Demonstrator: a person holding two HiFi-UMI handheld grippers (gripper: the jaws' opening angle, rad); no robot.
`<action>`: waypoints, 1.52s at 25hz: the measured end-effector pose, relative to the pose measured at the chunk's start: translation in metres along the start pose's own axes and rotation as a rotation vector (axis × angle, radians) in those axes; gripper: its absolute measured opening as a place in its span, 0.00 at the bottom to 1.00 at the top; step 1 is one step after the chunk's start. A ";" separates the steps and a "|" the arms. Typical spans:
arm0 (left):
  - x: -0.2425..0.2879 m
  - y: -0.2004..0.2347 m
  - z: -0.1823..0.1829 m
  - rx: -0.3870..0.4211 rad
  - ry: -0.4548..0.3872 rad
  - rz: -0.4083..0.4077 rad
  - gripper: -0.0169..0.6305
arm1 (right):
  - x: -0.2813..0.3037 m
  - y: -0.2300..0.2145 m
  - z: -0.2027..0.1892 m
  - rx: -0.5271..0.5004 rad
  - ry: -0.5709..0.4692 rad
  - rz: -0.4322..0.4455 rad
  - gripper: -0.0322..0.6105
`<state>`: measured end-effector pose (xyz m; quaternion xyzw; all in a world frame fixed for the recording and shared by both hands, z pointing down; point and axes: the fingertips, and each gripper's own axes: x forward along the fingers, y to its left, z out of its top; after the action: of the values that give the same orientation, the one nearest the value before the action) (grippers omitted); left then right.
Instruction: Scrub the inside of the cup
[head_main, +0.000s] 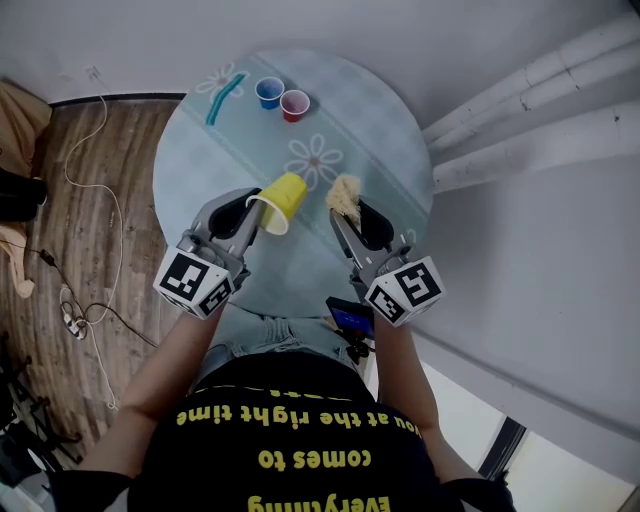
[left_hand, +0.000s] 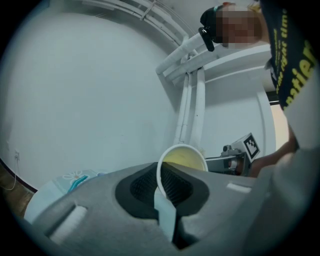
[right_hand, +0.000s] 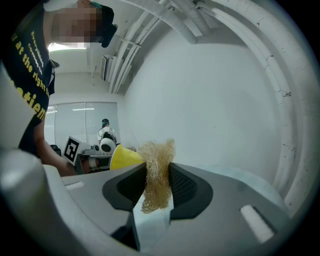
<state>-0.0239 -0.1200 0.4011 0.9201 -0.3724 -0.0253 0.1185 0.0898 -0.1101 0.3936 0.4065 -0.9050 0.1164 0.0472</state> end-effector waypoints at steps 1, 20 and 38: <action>0.000 0.000 -0.001 0.007 -0.003 0.002 0.05 | 0.000 -0.001 -0.001 0.000 0.002 -0.001 0.26; 0.002 0.025 -0.028 0.096 0.033 0.058 0.05 | 0.012 -0.018 -0.021 0.012 0.066 -0.010 0.26; 0.010 0.049 -0.086 0.059 0.205 0.101 0.05 | 0.028 -0.046 -0.047 0.049 0.128 -0.056 0.26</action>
<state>-0.0379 -0.1438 0.4962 0.9010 -0.4049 0.0859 0.1300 0.1050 -0.1482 0.4524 0.4245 -0.8853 0.1629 0.0981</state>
